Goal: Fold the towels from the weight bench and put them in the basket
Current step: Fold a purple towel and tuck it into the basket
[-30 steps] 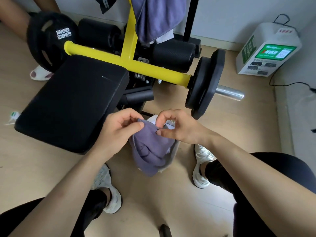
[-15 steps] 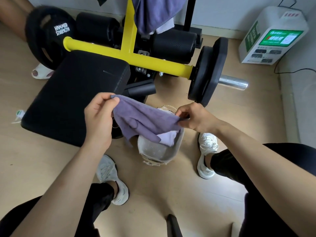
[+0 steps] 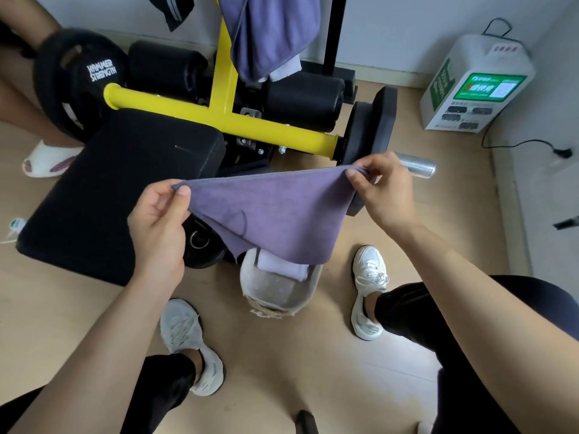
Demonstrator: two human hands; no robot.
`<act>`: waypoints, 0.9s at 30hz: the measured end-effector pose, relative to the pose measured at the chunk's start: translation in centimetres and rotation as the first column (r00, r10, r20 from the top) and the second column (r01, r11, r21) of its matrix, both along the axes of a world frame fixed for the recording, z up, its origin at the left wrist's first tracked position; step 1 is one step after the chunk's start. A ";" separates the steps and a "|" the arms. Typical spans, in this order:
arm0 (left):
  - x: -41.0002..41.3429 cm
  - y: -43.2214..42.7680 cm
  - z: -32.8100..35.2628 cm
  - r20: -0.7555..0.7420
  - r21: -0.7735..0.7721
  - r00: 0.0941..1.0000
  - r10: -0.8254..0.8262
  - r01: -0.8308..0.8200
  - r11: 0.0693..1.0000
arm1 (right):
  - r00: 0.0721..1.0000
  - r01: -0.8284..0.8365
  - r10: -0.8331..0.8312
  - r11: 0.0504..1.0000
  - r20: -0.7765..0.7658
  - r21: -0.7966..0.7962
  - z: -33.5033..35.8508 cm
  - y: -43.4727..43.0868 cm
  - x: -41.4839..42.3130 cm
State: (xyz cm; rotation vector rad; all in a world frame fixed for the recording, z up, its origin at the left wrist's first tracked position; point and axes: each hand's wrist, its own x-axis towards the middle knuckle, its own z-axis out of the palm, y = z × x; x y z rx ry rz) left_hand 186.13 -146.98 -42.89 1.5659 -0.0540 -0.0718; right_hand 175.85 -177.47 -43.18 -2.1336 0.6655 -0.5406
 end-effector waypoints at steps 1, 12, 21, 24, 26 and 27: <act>-0.1 -0.2 0.1 0.000 -0.003 1.000 0.005 -0.005 1.000 | 0.997 0.049 -0.050 0.999 0.066 0.024 0.3 0.1 0.1; -1.0 -1.6 -1.2 -0.042 0.193 0.991 -0.124 0.130 0.972 | 0.987 0.100 -0.126 0.969 0.102 0.227 0.6 -2.3 0.2; -0.7 -1.9 -1.9 -0.138 0.185 0.989 -0.062 0.087 0.979 | 0.989 0.137 -0.146 0.952 0.012 0.273 -0.3 -2.5 0.4; -0.7 -2.1 -1.9 -0.168 0.184 0.985 -0.047 0.078 0.980 | 0.988 0.138 -0.151 0.947 0.023 0.289 -0.4 -2.6 0.3; -0.7 -2.2 -1.8 -0.175 0.186 0.983 -0.048 0.081 0.979 | 0.987 0.148 -0.159 0.947 0.016 0.285 -0.5 -2.5 0.3; -0.8 -2.3 -1.6 -0.179 0.185 0.982 -0.050 0.084 0.979 | 0.987 0.147 -0.159 0.947 0.018 0.285 -0.5 -2.4 0.3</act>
